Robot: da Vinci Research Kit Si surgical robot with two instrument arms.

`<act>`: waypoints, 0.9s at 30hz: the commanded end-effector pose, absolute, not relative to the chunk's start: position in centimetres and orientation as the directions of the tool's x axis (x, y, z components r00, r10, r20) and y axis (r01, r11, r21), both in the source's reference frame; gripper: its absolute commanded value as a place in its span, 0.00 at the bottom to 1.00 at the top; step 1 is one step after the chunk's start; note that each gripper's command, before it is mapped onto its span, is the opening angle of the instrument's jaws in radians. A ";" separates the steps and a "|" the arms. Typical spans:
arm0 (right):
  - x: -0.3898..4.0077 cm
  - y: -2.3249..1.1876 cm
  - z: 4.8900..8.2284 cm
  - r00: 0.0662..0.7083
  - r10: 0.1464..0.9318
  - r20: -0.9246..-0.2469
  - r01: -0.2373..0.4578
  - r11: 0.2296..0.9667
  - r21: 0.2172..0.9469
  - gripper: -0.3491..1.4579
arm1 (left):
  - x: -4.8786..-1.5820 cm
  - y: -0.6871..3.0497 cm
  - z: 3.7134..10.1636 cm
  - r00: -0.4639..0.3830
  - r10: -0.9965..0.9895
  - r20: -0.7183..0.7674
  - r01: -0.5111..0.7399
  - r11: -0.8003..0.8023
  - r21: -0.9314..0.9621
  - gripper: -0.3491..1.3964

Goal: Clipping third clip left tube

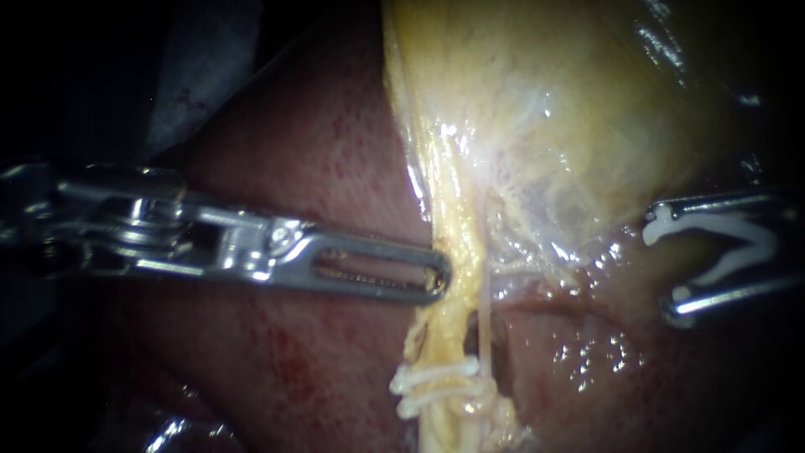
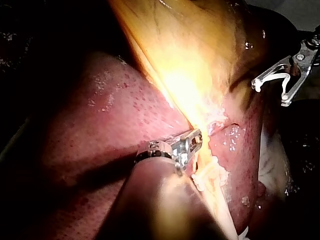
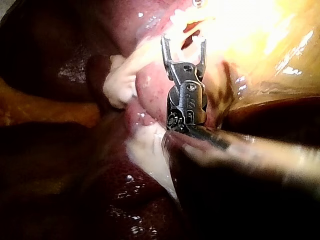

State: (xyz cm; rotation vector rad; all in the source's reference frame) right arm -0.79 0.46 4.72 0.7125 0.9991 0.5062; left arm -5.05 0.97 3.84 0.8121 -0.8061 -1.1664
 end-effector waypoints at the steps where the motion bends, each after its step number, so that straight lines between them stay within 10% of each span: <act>1: -0.79 0.46 4.72 0.460 0.677 -0.575 -0.064 0.671 0.739 0.52 | -5.05 0.97 3.84 0.199 -0.973 0.115 0.452 0.196 0.870 0.00; 27: -0.72 0.39 4.78 0.458 0.675 -0.578 -0.068 0.675 0.735 0.52 | -4.59 0.92 3.31 0.201 -0.974 0.107 0.441 0.188 0.878 0.00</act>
